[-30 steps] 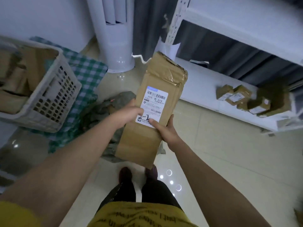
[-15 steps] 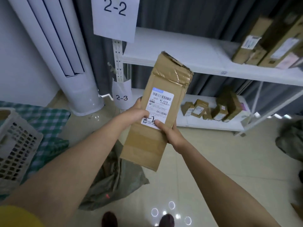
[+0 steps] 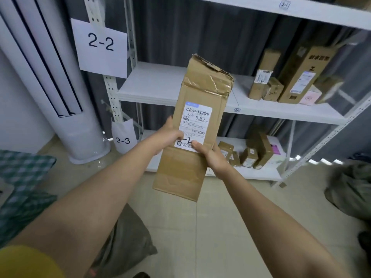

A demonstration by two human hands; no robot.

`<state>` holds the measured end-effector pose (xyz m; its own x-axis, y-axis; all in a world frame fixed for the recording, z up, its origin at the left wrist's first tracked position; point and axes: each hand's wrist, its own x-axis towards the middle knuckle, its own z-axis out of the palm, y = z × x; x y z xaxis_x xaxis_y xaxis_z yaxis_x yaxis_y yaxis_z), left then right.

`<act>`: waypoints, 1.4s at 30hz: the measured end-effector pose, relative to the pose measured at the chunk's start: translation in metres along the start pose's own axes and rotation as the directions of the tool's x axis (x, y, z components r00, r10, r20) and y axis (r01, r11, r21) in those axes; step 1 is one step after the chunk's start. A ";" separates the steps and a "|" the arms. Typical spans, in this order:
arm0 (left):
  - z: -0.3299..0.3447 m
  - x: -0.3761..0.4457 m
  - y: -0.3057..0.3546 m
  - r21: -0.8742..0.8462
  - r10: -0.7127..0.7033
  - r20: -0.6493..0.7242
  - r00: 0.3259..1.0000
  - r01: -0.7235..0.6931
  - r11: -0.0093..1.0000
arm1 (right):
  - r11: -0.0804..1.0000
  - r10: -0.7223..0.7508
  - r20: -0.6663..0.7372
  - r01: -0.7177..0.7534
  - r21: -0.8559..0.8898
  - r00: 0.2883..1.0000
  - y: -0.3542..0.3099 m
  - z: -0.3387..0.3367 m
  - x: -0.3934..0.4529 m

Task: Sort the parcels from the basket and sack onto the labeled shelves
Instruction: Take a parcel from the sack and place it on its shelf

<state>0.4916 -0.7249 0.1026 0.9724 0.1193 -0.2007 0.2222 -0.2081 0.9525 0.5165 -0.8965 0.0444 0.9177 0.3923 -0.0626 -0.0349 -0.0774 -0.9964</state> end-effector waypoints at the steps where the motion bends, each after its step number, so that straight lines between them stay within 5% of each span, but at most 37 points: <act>1: 0.007 0.004 0.006 0.003 0.005 0.008 1.000 -0.005 1.000 | 1.000 -0.009 0.001 0.009 0.006 1.000 0.000 -0.008 0.002; 29: 0.146 0.258 0.128 0.044 0.176 0.159 0.971 -0.185 0.982 | 0.975 -0.173 -0.175 0.144 -0.166 0.969 -0.027 -0.246 0.208; 35: 0.182 0.299 0.135 0.037 0.148 0.066 0.987 -0.151 0.988 | 0.956 -0.159 -0.120 0.122 -0.267 0.980 -0.008 -0.311 0.264; 42: 0.222 0.326 0.145 -0.004 0.169 -0.165 0.972 -0.172 0.985 | 0.917 -0.280 -0.030 0.258 -0.304 0.960 -0.018 -0.352 0.296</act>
<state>0.8571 -0.9316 0.1242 0.9705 0.2410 0.0038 0.0513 -0.2217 0.9738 0.9279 -1.1013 0.0642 0.9022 0.3709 0.2204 0.3251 -0.2485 -0.9124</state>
